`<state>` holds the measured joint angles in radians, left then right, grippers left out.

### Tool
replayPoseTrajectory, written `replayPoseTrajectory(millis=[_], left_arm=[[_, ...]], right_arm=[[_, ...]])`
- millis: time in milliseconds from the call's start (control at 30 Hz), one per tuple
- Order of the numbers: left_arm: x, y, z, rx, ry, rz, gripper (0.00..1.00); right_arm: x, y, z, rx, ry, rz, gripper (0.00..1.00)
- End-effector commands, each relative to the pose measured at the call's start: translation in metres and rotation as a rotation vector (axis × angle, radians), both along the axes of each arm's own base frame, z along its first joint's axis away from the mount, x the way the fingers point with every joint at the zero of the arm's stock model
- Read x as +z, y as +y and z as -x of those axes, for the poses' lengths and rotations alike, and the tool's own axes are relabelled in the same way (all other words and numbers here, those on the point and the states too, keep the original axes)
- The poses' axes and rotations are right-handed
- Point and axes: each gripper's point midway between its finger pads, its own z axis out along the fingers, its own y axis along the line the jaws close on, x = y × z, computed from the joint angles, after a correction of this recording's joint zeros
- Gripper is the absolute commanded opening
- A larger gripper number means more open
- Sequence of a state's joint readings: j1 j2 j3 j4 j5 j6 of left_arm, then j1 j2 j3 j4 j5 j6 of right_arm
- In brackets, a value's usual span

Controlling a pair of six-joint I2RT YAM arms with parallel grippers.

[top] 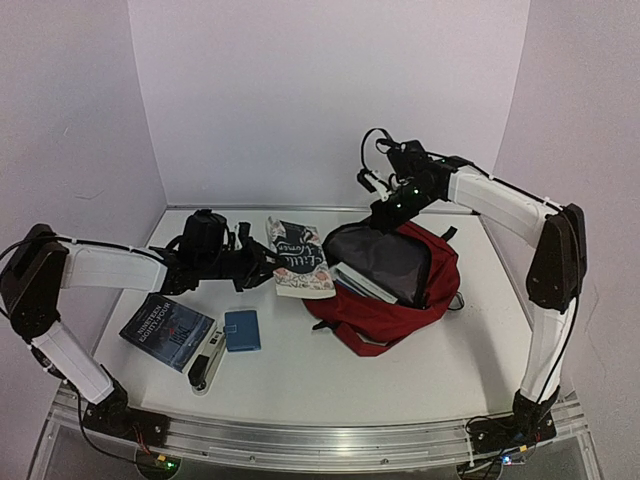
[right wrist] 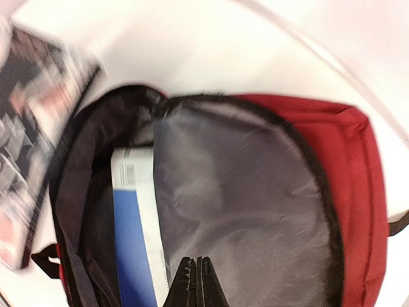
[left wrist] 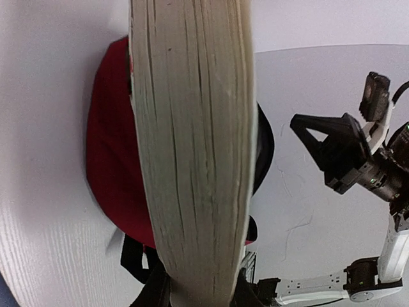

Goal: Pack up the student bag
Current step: Place the book in the student bag.

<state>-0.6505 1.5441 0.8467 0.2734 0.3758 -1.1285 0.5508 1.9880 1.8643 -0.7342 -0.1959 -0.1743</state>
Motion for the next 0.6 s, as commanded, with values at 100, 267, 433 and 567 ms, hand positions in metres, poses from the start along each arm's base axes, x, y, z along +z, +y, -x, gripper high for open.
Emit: replayPoseTrajectory(millis=[100, 267, 433, 567], left_arm=[[0.088, -0.023, -0.013, -0.034, -0.222, 0.245, 0.0], [0.085, -0.004, -0.007, 0.032, -0.225, 0.181, 0.0], [0.084, 0.009, -0.004, 0.078, -0.222, 0.161, 0.0], [0.086, 0.01, -0.004, 0.083, -0.221, 0.153, 0.0]], right_arm=[[-0.001, 0.005, 0.017, 0.047, 0.051, -0.021, 0.26], [-0.054, 0.006, 0.041, 0.105, 0.105, 0.125, 0.49], [-0.091, 0.0, 0.034, 0.083, 0.111, 0.238, 0.54], [-0.11, -0.009, 0.023, 0.064, 0.086, 0.325, 0.54]])
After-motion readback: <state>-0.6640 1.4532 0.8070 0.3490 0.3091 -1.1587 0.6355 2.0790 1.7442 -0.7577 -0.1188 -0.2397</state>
